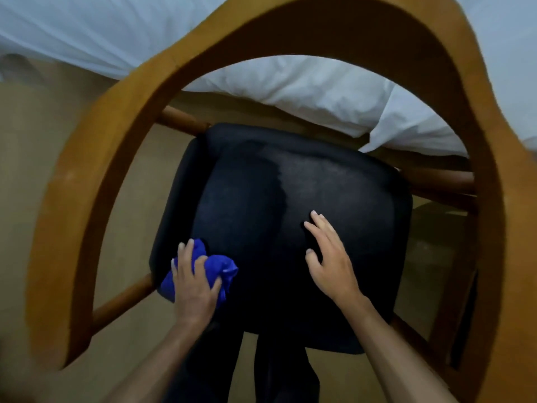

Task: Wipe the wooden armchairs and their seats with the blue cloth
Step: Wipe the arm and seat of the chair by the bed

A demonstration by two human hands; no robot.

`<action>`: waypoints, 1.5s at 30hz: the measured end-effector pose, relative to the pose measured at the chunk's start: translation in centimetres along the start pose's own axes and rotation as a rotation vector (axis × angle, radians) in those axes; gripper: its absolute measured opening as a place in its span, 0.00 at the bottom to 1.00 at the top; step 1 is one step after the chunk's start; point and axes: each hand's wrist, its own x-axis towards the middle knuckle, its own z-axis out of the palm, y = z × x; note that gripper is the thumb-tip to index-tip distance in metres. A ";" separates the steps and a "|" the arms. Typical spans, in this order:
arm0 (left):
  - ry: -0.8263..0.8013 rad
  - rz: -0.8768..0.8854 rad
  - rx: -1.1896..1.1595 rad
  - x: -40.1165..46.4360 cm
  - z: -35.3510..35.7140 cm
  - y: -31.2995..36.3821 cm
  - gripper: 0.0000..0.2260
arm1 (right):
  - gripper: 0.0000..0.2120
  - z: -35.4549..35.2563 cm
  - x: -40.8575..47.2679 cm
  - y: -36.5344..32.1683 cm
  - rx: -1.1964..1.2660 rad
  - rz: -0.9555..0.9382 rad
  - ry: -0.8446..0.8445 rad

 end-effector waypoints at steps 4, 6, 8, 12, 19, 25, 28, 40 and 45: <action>0.060 0.071 0.002 4.3 0.0 4.2 0.20 | 0.25 0.0 -1.7 0.8 0.072 0.070 0.047; 0.051 0.113 0.025 4.9 -0.1 4.7 0.20 | 0.25 0.4 -1.9 0.7 0.118 0.090 0.098; 0.051 0.130 0.035 4.8 -0.4 4.4 0.20 | 0.24 0.8 -1.8 0.3 0.143 0.126 0.144; -0.018 0.286 0.071 4.6 0.4 7.9 0.22 | 0.21 2.1 -1.4 -1.4 0.116 0.142 0.186; -0.125 0.335 -0.181 4.1 -3.0 7.7 0.31 | 0.25 5.9 -2.1 -5.9 0.021 0.131 0.077; -0.216 -0.115 -0.216 4.5 -6.9 1.0 0.28 | 0.38 13.0 -1.3 -8.8 -0.498 0.148 0.121; -0.243 -0.111 -0.223 5.2 -7.2 1.5 0.27 | 0.32 15.6 -2.9 -9.3 -0.615 0.086 0.148; -0.335 0.044 0.111 7.3 -6.0 2.4 0.38 | 0.22 2.2 -12.1 6.4 -0.430 0.669 0.635; -0.352 0.034 0.058 7.5 -6.6 2.5 0.37 | 0.14 13.4 -9.8 -3.8 -0.388 0.329 0.499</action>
